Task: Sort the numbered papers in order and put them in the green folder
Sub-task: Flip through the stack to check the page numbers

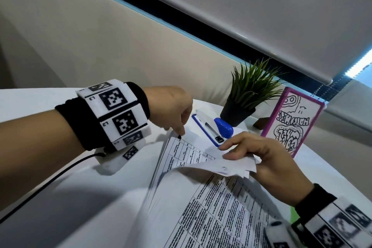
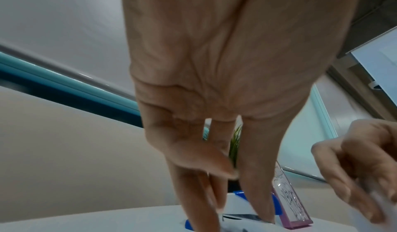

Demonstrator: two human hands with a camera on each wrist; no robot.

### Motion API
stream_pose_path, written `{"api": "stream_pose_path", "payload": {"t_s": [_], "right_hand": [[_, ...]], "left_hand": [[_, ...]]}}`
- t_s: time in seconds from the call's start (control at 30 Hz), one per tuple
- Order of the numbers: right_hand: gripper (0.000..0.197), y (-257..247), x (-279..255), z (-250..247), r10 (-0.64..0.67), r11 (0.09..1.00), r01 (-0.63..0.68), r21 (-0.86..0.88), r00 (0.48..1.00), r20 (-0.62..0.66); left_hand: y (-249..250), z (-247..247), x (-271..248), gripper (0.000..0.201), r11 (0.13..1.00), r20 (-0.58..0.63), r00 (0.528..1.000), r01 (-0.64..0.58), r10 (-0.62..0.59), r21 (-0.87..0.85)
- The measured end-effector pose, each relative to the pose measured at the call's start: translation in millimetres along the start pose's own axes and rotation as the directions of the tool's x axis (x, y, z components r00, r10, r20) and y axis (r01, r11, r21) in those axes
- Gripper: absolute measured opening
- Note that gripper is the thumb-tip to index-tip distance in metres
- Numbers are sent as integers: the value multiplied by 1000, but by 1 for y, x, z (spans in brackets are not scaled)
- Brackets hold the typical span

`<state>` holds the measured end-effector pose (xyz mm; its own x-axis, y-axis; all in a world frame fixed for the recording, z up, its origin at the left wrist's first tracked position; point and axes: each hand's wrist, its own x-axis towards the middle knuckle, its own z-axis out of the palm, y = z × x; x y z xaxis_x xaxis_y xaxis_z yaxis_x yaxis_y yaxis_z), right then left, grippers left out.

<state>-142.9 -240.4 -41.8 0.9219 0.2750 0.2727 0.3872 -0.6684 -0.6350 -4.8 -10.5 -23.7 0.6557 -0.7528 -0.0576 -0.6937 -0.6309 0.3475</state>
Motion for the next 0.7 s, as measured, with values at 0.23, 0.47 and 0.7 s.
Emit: {"api": "stream_pose_path", "payload": {"t_s": [0.23, 0.47, 0.7], "right_hand": [[14, -4, 2, -1, -11, 998, 10, -58, 1000, -12], [19, -4, 0, -3, -12, 987, 5, -162, 999, -37], [39, -3, -4, -2, 59, 998, -60, 16, 998, 27]], "left_hand": [[9, -1, -3, 17, 971, 11, 994, -106, 111, -215], [15, -13, -8, 24, 834, -50, 983, -177, 177, -522], [1, -3, -3, 10, 993, 28, 997, -66, 69, -96]]}}
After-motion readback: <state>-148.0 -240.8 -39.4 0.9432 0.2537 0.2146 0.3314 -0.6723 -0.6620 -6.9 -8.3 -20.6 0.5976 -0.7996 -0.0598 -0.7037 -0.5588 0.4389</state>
